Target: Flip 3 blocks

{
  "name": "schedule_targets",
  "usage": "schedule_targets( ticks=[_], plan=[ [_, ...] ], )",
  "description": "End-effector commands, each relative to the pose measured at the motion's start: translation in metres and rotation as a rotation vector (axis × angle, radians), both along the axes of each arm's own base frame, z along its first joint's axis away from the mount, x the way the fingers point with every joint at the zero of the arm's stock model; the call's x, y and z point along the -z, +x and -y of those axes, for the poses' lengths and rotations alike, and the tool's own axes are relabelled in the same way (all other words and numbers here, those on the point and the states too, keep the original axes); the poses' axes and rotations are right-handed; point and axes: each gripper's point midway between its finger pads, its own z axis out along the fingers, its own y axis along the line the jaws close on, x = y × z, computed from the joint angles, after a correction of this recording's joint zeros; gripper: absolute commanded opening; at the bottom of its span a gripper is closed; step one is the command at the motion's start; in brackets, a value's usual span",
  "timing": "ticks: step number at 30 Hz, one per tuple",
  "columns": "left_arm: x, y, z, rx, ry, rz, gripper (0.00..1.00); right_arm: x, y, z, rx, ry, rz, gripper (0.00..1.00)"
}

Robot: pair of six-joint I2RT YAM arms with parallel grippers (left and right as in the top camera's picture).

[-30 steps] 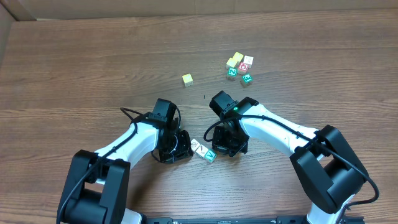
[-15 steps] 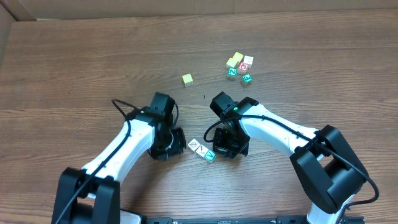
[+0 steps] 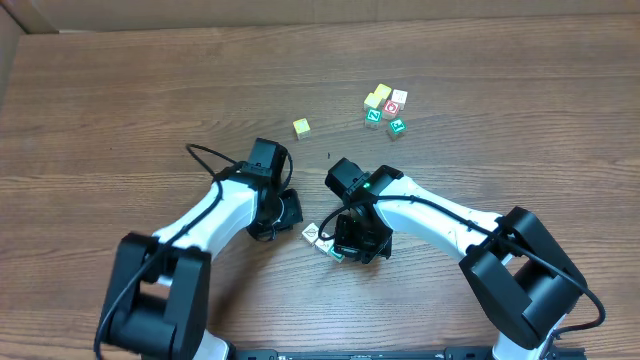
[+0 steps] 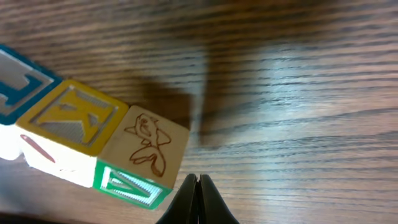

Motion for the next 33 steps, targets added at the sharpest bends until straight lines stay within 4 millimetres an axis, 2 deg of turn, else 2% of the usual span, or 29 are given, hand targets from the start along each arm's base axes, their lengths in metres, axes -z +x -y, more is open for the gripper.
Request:
schedule_targets(
  ticks=[1,4,9,17,27,33],
  plan=[
    [0.007,0.001,0.008,0.045,-0.042,-0.018,0.04,-0.012,0.011,-0.003,0.029,0.006,0.053,0.04],
    [0.005,0.004,0.018,0.05,-0.105,-0.009,0.04,-0.009,0.011,-0.001,0.028,-0.001,0.061,0.04],
    [0.0,-0.003,0.031,0.061,-0.186,-0.042,0.04,-0.004,0.009,-0.001,0.032,0.004,0.057,0.04],
    [0.004,-0.014,0.021,0.052,-0.133,-0.087,0.04,-0.005,0.009,-0.003,0.032,0.013,0.052,0.04],
    [0.004,-0.008,0.02,0.051,-0.122,-0.063,0.04,-0.005,0.002,-0.013,0.032,0.022,0.051,0.04],
    [0.003,-0.001,0.022,0.048,-0.131,-0.033,0.04,-0.005,-0.004,-0.017,0.124,-0.003,0.023,0.04]
  ],
)
